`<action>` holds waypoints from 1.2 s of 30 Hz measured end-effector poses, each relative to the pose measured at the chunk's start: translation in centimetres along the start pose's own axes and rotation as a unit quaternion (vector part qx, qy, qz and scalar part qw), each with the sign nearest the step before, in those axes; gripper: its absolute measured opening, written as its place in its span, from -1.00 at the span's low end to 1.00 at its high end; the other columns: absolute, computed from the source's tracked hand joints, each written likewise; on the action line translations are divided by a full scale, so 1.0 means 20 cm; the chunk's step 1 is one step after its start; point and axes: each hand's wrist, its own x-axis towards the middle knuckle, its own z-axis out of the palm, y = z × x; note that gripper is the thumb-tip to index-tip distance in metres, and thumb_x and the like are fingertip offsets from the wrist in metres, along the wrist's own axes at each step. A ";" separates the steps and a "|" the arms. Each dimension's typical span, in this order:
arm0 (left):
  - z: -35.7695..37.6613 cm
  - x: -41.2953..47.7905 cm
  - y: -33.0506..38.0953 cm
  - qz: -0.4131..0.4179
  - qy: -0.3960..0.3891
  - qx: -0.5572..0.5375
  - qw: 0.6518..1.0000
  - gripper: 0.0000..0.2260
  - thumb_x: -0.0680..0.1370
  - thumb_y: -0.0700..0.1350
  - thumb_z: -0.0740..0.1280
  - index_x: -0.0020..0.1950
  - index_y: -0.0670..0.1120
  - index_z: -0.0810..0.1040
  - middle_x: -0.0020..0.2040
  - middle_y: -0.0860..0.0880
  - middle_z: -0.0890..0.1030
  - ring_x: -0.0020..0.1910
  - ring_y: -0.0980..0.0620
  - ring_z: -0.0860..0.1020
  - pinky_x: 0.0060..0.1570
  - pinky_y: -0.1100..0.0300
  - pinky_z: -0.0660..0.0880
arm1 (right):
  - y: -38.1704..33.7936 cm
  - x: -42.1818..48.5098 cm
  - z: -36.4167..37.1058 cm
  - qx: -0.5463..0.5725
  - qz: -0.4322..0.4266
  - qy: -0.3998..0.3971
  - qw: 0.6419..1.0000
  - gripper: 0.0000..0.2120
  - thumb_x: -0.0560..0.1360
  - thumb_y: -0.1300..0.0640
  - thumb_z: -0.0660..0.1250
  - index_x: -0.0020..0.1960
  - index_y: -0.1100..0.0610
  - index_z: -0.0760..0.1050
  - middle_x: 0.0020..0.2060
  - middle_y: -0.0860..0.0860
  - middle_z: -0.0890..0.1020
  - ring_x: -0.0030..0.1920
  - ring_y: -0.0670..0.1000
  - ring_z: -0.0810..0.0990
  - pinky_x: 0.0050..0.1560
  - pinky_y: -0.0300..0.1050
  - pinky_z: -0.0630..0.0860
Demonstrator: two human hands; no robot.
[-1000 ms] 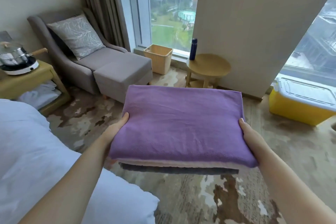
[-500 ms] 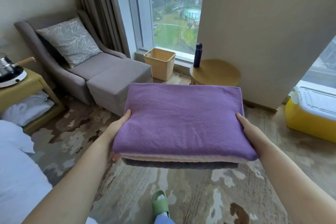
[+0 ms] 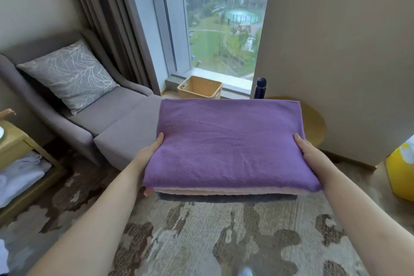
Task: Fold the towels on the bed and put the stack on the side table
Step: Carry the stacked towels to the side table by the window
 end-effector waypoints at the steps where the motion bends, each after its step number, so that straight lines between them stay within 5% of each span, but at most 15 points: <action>1: 0.00 0.09 0.00 0.001 0.004 -0.001 1.000 -0.54 0.33 0.22 0.44 0.01 -0.12 0.63 -0.07 -0.08 0.71 -0.09 -0.06 0.68 0.00 0.10 0.58 | -0.01 0.11 0.03 -0.013 0.002 -0.006 1.000 -0.65 0.54 -0.21 0.22 0.24 -0.07 0.43 -0.02 -0.15 0.66 -0.02 -0.09 0.65 -0.02 -0.15 0.49; 4: 0.02 0.41 0.06 -0.002 0.047 0.029 0.998 -0.48 0.29 0.26 0.44 0.02 -0.13 0.63 0.03 -0.08 0.68 0.07 -0.08 0.62 0.27 0.01 0.44 | -0.04 0.49 0.12 -0.043 -0.001 -0.007 0.999 -0.63 0.54 -0.23 0.21 0.26 -0.08 0.41 0.00 -0.16 0.59 0.02 -0.11 0.57 0.04 -0.14 0.42; 8: 0.13 0.88 0.28 -0.018 0.061 0.088 0.994 -0.48 0.35 0.34 0.33 -0.03 -0.10 0.60 -0.06 -0.05 0.64 -0.08 -0.06 0.61 -0.07 0.09 0.51 | -0.17 1.01 0.21 -0.072 0.001 -0.028 0.997 -0.58 0.53 -0.28 0.17 0.31 -0.11 0.36 0.02 -0.21 0.54 0.00 -0.13 0.54 0.04 -0.14 0.38; 11: 0.20 1.18 0.46 0.006 0.056 0.100 0.993 -0.53 0.42 0.30 0.29 -0.07 -0.10 0.62 -0.08 -0.04 0.69 -0.11 -0.02 0.65 -0.05 0.11 0.51 | -0.35 1.36 0.27 -0.102 -0.022 -0.039 0.994 -0.43 0.53 -0.29 0.14 0.47 -0.07 0.24 0.20 -0.15 0.46 0.14 -0.05 0.47 0.15 -0.14 0.31; 16: 0.30 1.61 0.68 0.020 0.057 0.052 0.997 -0.64 0.56 0.15 0.25 -0.14 -0.12 0.62 -0.31 0.07 0.69 -0.36 0.15 0.65 -0.50 0.37 0.48 | -0.63 1.82 0.42 -0.101 -0.061 -0.062 0.991 -0.48 0.58 -0.22 0.12 0.50 -0.22 0.11 0.27 -0.24 0.40 0.20 -0.13 0.42 0.17 -0.22 0.26; 23: 0.29 2.32 0.93 0.007 0.045 0.053 0.998 -0.67 0.55 0.16 0.26 -0.09 -0.10 0.60 -0.29 0.05 0.70 -0.32 0.09 0.67 -0.36 0.26 0.50 | -0.77 2.46 0.65 -0.132 -0.052 -0.034 0.989 -0.50 0.61 -0.14 0.09 0.51 -0.04 0.17 0.24 -0.13 0.39 0.20 -0.10 0.32 0.21 -0.19 0.18; 28: 0.25 2.90 1.15 0.009 0.026 0.078 0.997 -0.66 0.55 0.16 0.26 -0.10 -0.09 0.61 -0.35 0.12 0.68 -0.37 0.18 0.64 -0.43 0.32 0.49 | -0.82 2.94 0.91 -0.144 -0.020 -0.001 0.989 -0.45 0.62 -0.13 0.08 0.53 0.07 0.11 0.41 0.06 0.36 0.39 0.13 0.33 0.37 -0.05 0.20; 32: 0.24 3.30 1.45 0.009 -0.008 0.105 0.994 -0.62 0.57 0.17 0.23 0.00 -0.13 0.61 -0.25 0.11 0.70 -0.29 0.18 0.66 -0.39 0.35 0.50 | -0.98 3.24 1.08 -0.101 -0.015 0.033 0.994 -0.51 0.63 -0.07 0.11 0.51 0.08 0.19 0.29 -0.04 0.42 0.23 -0.03 0.38 0.18 -0.22 0.21; 36: 0.30 3.67 1.69 0.004 -0.008 0.118 0.993 -0.63 0.49 0.26 0.29 -0.03 -0.02 0.64 -0.18 0.12 0.71 -0.22 0.18 0.67 -0.31 0.33 0.48 | -1.12 3.54 1.15 -0.103 -0.013 0.057 0.993 -0.51 0.62 -0.09 0.11 0.49 0.08 0.22 0.29 -0.05 0.41 0.27 -0.04 0.37 0.23 -0.21 0.19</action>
